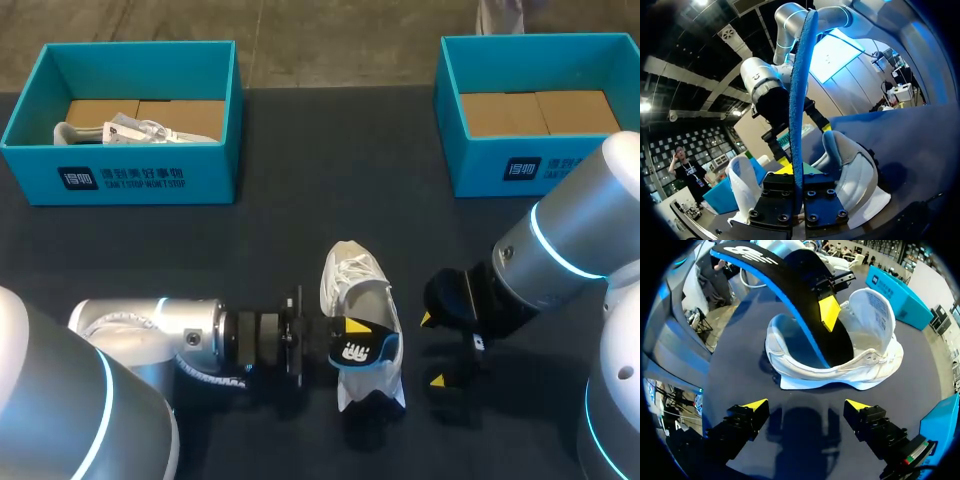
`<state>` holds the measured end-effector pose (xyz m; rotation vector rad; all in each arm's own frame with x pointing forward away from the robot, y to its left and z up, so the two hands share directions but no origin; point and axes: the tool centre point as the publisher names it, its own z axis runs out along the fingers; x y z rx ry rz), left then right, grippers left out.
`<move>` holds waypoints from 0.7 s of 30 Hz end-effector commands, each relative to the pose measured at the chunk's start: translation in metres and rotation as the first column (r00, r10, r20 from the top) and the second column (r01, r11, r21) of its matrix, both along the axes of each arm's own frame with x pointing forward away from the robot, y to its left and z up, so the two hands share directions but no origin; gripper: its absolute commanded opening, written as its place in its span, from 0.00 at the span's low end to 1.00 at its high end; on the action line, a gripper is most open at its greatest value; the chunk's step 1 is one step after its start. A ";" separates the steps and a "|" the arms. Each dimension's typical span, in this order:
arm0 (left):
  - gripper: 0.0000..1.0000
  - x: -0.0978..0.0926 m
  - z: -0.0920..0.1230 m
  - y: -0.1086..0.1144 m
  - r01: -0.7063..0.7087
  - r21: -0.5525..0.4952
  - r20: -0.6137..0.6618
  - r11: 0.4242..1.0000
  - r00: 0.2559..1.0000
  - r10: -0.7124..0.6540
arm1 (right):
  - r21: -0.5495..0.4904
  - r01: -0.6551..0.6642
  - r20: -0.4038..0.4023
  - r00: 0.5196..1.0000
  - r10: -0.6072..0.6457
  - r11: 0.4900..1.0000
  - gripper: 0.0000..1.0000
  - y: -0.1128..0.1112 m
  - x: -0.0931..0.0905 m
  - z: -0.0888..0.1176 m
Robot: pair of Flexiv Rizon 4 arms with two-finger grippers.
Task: Take the shoe out of the shoebox, open the shoe tongue, remove and reinsert the insole, then place the shoe into the shoebox
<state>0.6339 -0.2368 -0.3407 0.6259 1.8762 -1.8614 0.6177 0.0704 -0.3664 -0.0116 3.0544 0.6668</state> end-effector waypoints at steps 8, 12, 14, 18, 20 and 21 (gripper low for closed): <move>0.00 -0.001 -0.002 0.001 -0.004 0.014 0.025 1.000 1.000 0.003 | -0.002 0.002 0.003 1.000 -0.002 1.000 1.00 0.001 -0.001 -0.001; 0.00 -0.001 -0.003 0.002 -0.008 0.022 0.032 1.000 0.999 0.007 | -0.002 0.002 0.003 1.000 -0.002 1.000 1.00 0.001 -0.001 -0.001; 0.00 0.000 -0.004 0.002 -0.009 0.024 0.031 1.000 0.999 0.008 | -0.002 0.002 0.003 1.000 -0.002 1.000 1.00 0.001 -0.001 -0.001; 0.00 0.004 -0.005 0.002 -0.017 0.028 0.027 0.999 0.999 0.016 | -0.002 0.002 0.003 1.000 -0.002 1.000 1.00 0.001 -0.001 -0.001; 0.00 0.006 -0.005 0.001 -0.020 0.031 0.024 0.999 1.000 0.019 | -0.002 0.002 0.003 1.000 -0.002 1.000 1.00 0.001 -0.001 -0.001; 0.00 0.006 -0.005 0.001 -0.020 0.032 0.023 0.999 1.000 0.019 | -0.002 0.002 0.003 1.000 -0.002 1.000 1.00 0.001 -0.001 -0.001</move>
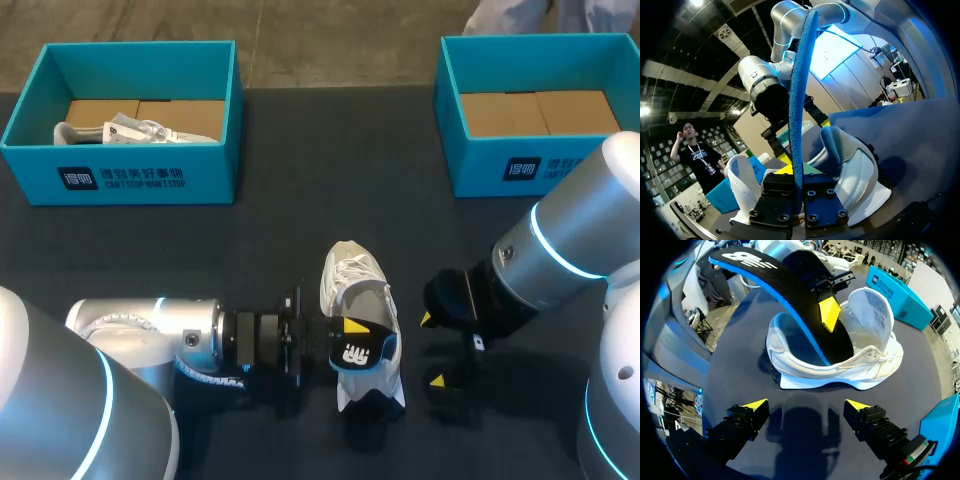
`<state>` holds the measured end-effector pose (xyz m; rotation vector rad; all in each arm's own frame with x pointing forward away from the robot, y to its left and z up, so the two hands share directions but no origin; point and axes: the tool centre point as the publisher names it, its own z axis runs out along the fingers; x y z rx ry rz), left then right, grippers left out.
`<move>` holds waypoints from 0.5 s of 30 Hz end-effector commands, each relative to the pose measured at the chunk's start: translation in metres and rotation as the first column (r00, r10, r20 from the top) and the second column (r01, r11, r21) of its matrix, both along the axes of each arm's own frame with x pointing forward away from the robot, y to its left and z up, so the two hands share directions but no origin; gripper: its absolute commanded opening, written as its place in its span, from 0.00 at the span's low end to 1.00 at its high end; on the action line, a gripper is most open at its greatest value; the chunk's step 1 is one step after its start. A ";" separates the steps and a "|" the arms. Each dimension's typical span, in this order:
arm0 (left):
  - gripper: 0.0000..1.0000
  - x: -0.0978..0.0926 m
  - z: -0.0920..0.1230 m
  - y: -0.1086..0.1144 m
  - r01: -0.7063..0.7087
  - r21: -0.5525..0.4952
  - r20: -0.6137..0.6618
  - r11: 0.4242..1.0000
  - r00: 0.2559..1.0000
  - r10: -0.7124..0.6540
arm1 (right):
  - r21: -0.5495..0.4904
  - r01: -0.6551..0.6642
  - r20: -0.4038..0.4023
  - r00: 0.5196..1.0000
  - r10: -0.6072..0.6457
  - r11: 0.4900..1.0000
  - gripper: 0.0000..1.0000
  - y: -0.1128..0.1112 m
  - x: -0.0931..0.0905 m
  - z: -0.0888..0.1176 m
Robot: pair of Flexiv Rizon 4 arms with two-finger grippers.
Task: Take the shoe out of the shoebox, open the shoe tongue, remove and reinsert the insole, then place the shoe into the shoebox
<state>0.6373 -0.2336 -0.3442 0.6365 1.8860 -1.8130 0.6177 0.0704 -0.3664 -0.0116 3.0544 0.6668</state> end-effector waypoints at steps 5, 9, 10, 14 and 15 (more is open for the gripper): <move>0.00 0.003 -0.002 -0.004 0.004 0.020 -0.001 1.000 1.000 -0.004 | -0.002 0.002 0.003 1.000 -0.002 1.000 1.00 0.001 -0.001 -0.001; 0.00 0.004 -0.003 -0.006 0.001 0.021 -0.007 1.000 1.000 -0.001 | -0.002 0.002 0.003 1.000 -0.002 1.000 1.00 0.001 -0.001 -0.001; 0.00 0.002 -0.003 -0.007 0.003 0.021 -0.006 1.000 1.000 -0.002 | -0.002 0.002 0.003 1.000 -0.002 1.000 1.00 0.001 -0.001 -0.001; 0.00 -0.001 -0.001 -0.009 0.004 0.030 0.014 1.000 1.000 -0.005 | -0.002 0.002 0.003 1.000 -0.002 1.000 1.00 0.001 -0.001 -0.001; 0.00 -0.001 -0.001 -0.009 0.003 0.033 0.017 0.999 1.000 -0.004 | -0.002 0.002 0.003 1.000 -0.002 1.000 1.00 0.001 -0.001 -0.001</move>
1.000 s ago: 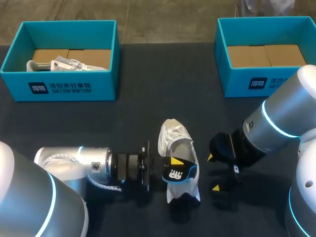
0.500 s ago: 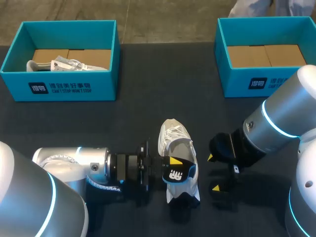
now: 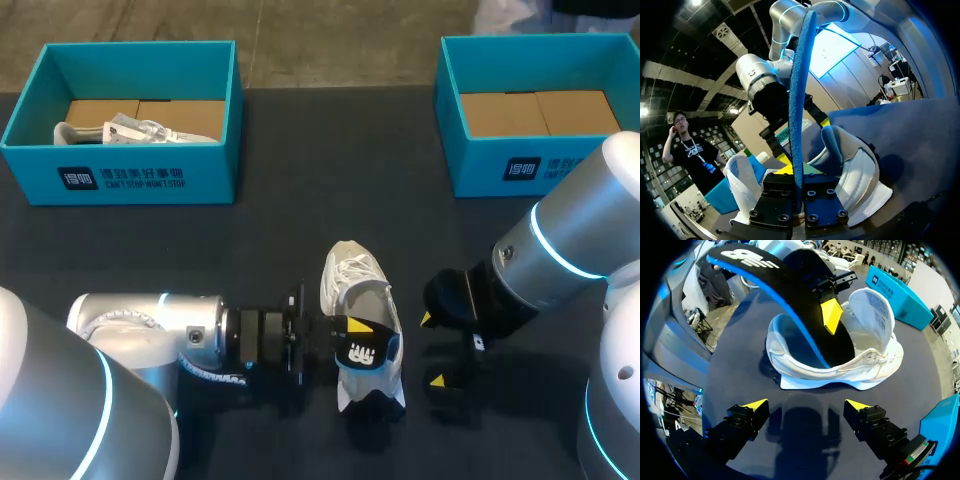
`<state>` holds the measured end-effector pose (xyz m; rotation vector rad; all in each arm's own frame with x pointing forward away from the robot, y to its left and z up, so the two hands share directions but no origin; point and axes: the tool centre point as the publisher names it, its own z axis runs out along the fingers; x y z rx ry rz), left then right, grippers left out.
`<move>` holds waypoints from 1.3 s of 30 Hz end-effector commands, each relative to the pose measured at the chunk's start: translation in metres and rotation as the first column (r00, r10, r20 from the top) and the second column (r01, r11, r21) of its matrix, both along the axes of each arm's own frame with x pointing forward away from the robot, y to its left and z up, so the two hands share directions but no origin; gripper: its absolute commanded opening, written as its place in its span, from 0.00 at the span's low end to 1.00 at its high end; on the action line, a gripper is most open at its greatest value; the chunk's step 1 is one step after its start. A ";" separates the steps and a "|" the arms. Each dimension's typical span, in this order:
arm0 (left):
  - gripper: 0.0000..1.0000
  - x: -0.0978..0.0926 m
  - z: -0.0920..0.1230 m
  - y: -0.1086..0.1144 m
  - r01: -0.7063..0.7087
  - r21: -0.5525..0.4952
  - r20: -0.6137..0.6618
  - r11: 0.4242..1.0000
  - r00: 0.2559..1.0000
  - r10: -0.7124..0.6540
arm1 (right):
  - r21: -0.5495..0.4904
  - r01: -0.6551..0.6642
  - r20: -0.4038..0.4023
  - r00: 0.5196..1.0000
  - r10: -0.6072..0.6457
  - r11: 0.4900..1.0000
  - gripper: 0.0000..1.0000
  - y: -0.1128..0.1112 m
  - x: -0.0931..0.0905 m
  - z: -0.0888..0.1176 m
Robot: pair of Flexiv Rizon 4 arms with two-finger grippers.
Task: Take the shoe out of the shoebox, open the shoe tongue, remove and reinsert the insole, then place the shoe into the shoebox
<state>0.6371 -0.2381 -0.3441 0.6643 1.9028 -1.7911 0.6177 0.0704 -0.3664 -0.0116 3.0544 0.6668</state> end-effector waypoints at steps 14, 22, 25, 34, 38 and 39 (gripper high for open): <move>0.00 0.005 -0.005 -0.010 -0.055 0.060 0.014 0.997 0.998 0.055 | -0.002 0.002 0.003 1.000 -0.002 1.000 1.00 0.001 -0.001 -0.001; 0.00 0.010 -0.009 -0.012 -0.051 0.081 0.010 0.995 0.999 0.051 | -0.002 0.002 0.003 1.000 -0.002 1.000 1.00 0.001 -0.001 -0.001; 0.00 0.012 -0.010 -0.012 -0.054 0.085 0.008 0.995 0.999 0.053 | -0.002 0.002 0.003 1.000 -0.002 1.000 1.00 0.001 -0.001 -0.001; 0.00 0.016 -0.011 -0.009 -0.049 0.077 -0.003 0.996 0.999 0.050 | -0.002 0.002 0.003 1.000 -0.002 1.000 1.00 0.001 -0.001 -0.001; 0.00 0.016 -0.009 -0.009 -0.043 0.066 -0.007 0.997 0.999 0.043 | -0.002 0.002 0.003 1.000 -0.002 1.000 1.00 0.001 -0.001 -0.001; 0.00 0.016 -0.009 -0.009 -0.041 0.065 -0.007 0.997 0.999 0.041 | -0.002 0.002 0.003 1.000 -0.002 1.000 1.00 0.001 -0.001 -0.001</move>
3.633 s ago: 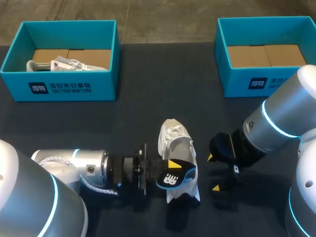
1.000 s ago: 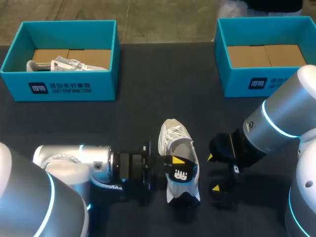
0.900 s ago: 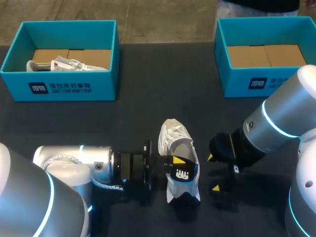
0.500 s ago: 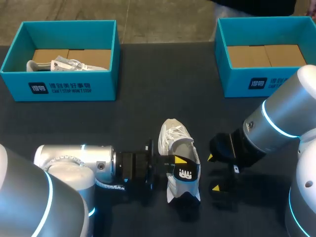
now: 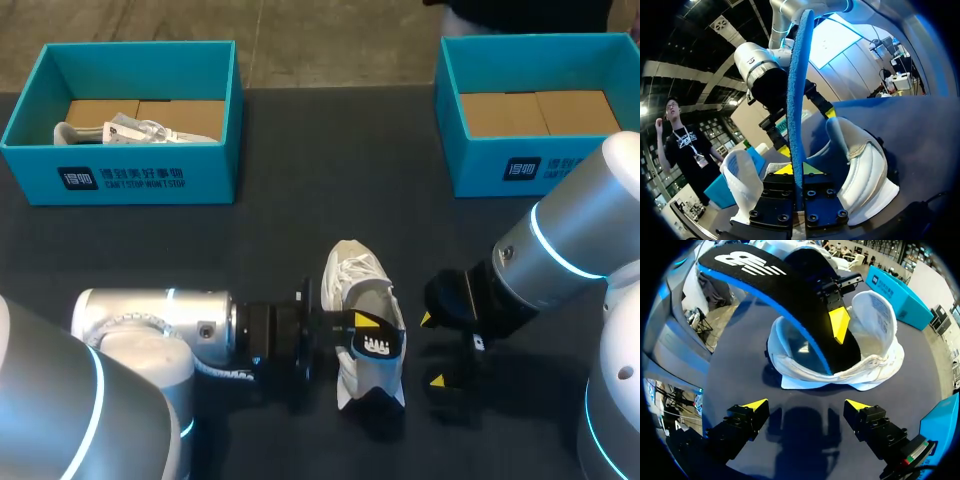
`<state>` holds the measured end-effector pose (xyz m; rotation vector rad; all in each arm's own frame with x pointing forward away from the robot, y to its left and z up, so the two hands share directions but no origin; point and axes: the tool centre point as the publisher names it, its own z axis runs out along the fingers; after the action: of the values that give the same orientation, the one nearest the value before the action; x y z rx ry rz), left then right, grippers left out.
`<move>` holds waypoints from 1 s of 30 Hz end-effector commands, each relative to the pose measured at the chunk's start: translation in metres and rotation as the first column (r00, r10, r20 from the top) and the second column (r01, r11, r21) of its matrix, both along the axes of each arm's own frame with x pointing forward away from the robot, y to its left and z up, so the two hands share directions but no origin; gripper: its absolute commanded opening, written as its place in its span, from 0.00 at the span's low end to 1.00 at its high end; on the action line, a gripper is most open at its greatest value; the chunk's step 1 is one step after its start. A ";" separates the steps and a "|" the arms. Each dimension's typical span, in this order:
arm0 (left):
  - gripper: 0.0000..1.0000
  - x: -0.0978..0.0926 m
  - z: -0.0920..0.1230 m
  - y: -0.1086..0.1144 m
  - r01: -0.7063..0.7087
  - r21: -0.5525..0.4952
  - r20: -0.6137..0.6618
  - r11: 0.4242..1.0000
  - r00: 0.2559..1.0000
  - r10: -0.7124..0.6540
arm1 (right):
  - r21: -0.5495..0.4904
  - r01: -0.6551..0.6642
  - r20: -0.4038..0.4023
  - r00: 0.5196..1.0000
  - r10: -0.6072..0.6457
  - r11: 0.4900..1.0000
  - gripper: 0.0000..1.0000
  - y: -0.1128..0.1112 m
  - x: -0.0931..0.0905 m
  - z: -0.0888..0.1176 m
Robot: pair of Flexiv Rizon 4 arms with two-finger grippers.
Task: Take the shoe out of the shoebox, open the shoe tongue, remove and reinsert the insole, then place the shoe into the shoebox
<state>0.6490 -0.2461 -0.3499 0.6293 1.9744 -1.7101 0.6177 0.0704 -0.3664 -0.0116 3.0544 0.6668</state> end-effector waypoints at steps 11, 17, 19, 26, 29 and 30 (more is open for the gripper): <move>0.30 0.001 0.001 0.000 0.031 -0.014 -0.008 0.999 1.000 -0.031 | -0.002 0.002 0.003 1.000 -0.002 1.000 1.00 0.001 -0.001 -0.001; 0.32 -0.006 0.004 0.000 0.040 -0.018 -0.005 0.999 0.999 -0.040 | -0.002 0.002 0.003 1.000 -0.002 1.000 1.00 0.001 -0.001 -0.001; 0.32 -0.009 0.005 0.000 0.042 -0.016 -0.004 0.999 0.999 -0.042 | -0.002 0.002 0.003 1.000 -0.002 1.000 1.00 0.001 -0.001 -0.001; 0.33 -0.018 0.015 0.002 0.025 -0.009 0.008 1.000 1.000 -0.025 | -0.002 0.002 0.003 1.000 -0.002 1.000 1.00 0.001 -0.001 -0.001; 0.33 -0.021 0.018 0.002 0.016 -0.004 0.015 1.000 1.000 -0.016 | -0.002 0.002 0.003 1.000 -0.002 1.000 1.00 0.001 -0.001 -0.001; 0.33 -0.021 0.018 0.002 0.014 0.000 0.015 1.000 1.000 -0.014 | -0.002 0.002 0.003 1.000 -0.002 1.000 1.00 0.001 -0.001 -0.001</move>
<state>0.6360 -0.2465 -0.3357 0.6675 1.9537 -1.7268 0.6177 0.0704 -0.3664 -0.0116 3.0544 0.6668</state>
